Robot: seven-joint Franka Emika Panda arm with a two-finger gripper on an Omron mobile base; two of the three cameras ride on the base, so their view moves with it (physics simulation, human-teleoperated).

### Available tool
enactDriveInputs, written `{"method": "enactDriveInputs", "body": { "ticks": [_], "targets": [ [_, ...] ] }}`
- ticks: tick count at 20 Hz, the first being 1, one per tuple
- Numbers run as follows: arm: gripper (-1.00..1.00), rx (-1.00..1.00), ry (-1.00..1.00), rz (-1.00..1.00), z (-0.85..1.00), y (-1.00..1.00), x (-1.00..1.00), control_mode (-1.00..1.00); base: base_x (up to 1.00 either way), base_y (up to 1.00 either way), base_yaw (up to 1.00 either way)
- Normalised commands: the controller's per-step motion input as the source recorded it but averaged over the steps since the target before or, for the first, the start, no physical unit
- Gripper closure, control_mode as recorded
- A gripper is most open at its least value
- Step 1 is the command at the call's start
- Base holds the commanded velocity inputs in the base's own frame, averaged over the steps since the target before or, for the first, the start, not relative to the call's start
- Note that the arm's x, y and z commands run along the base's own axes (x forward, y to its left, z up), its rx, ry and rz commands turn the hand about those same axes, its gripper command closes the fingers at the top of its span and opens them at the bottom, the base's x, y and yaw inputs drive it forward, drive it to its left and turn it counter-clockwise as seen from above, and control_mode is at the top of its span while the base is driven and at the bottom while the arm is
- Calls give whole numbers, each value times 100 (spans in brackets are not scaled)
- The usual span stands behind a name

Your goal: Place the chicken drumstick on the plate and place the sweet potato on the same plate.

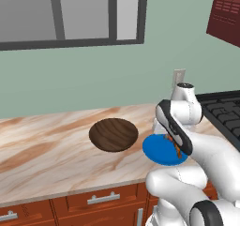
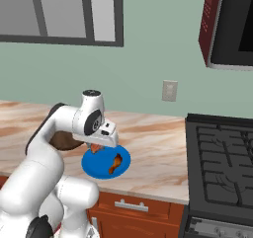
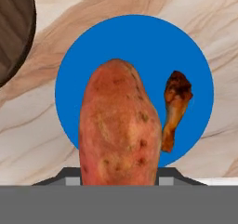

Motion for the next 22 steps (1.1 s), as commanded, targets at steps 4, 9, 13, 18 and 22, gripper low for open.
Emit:
{"method": "enactDriveInputs", "body": {
  "ticks": [4,9,13,18,22],
  "targets": [
    [100,0,2,0,-63,-1,22,-100,0,0,0],
    [100,0,2,0,-57,0,29,-100,0,0,0],
    [100,0,5,0,-37,0,32,-100,0,0,0],
    [100,2,10,0,-17,0,21,-100,0,0,0],
    [100,0,8,0,-20,0,18,-100,0,0,0]
  ]
}}
